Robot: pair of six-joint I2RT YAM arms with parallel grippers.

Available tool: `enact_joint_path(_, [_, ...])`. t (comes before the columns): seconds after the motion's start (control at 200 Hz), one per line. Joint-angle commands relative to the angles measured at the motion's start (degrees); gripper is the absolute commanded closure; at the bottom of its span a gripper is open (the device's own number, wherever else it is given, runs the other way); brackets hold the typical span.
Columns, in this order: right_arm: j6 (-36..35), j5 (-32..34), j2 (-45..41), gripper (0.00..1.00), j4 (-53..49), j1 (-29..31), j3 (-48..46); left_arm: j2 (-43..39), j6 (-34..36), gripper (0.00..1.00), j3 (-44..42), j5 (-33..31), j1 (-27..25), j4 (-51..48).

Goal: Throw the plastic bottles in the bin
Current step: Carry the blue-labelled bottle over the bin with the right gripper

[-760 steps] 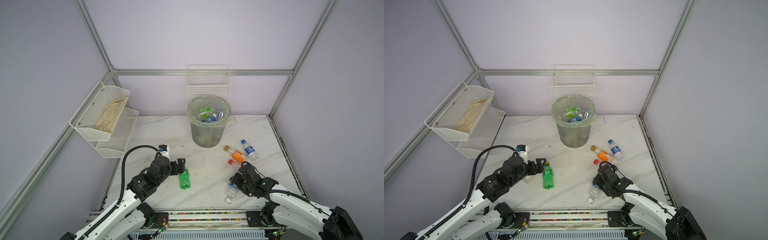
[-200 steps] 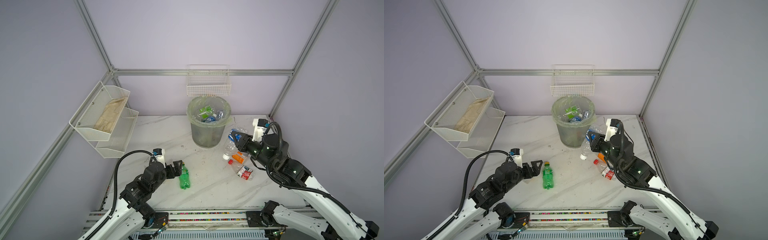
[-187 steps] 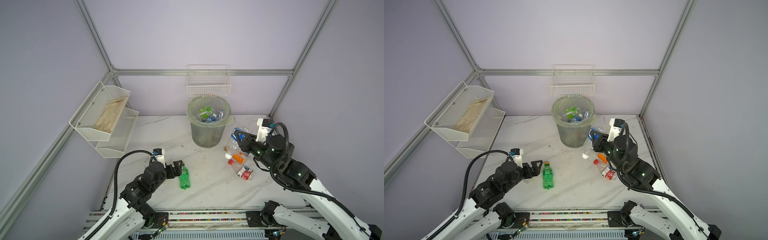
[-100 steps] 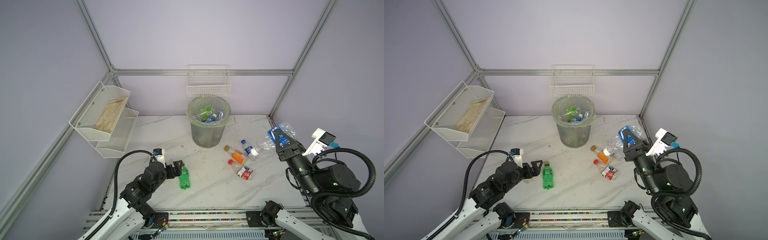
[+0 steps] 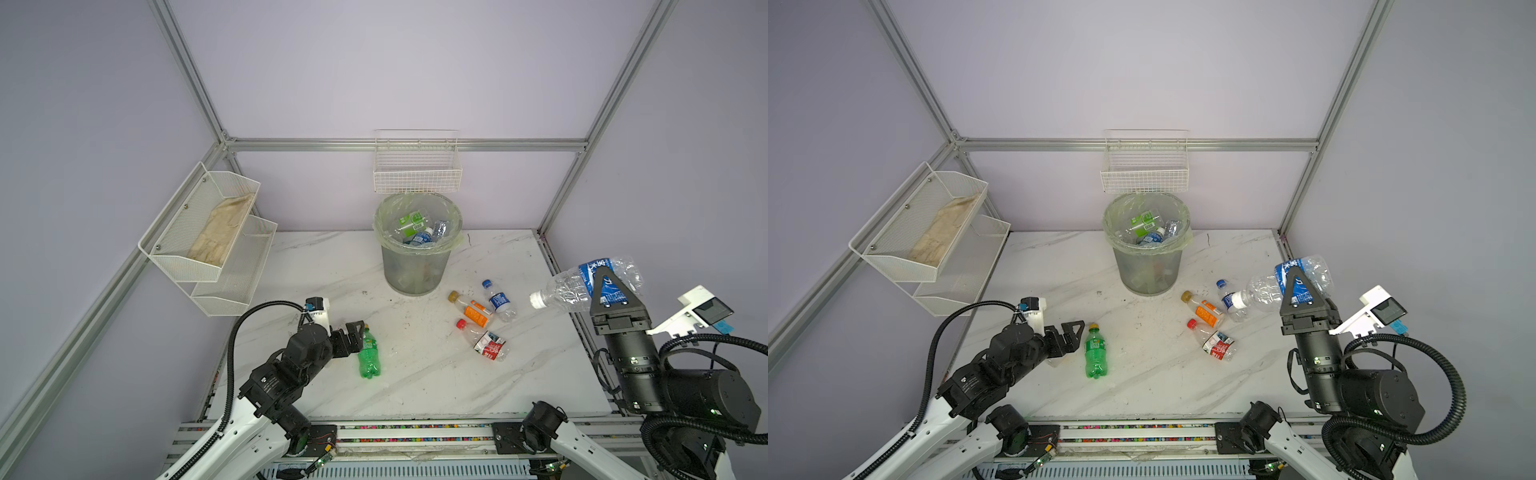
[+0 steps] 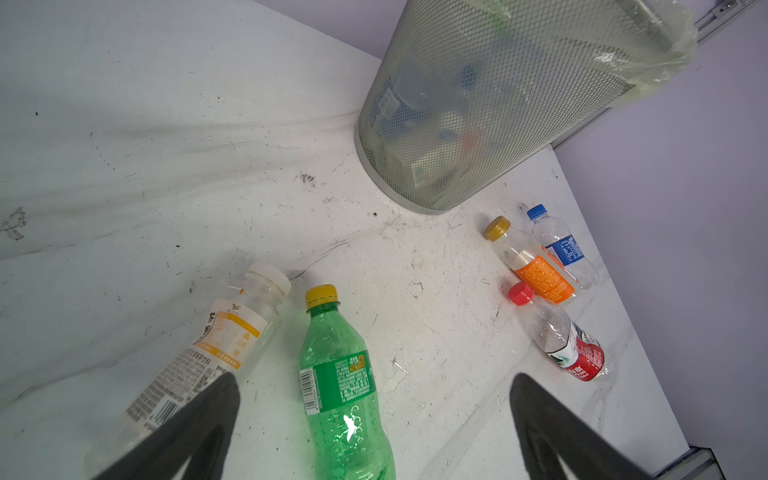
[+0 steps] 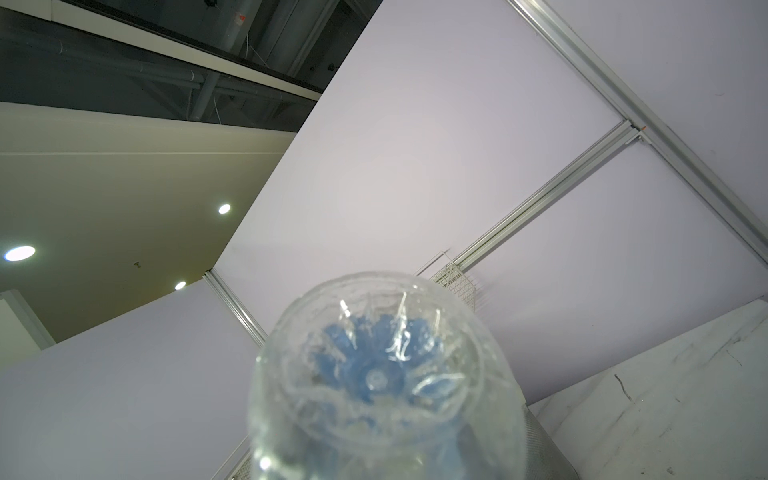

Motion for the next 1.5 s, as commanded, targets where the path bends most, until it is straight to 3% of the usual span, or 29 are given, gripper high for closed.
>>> enact_joint_path(0.0, [-2.05,0.74,2.38,1.00,3.63,0.15,1.73,-0.73,1.00,0.00,-1.50,-0.85,0.04,0.71])
enact_joint_path(0.24, [-3.73,-4.88,10.56,1.00,6.41,0.12,5.26,-1.41,0.90,0.00,-1.45,-0.84,0.04,-0.03])
enact_joint_path(0.62, [-3.96,-8.17,19.73,0.99,7.19,0.17,8.08,-4.41,0.77,0.00,-2.23,-1.51,0.04,-1.79])
enact_joint_path(1.495, [-6.62,-11.43,37.17,0.98,10.86,0.10,18.10,-8.43,1.17,0.00,-2.59,-1.82,0.04,-4.15])
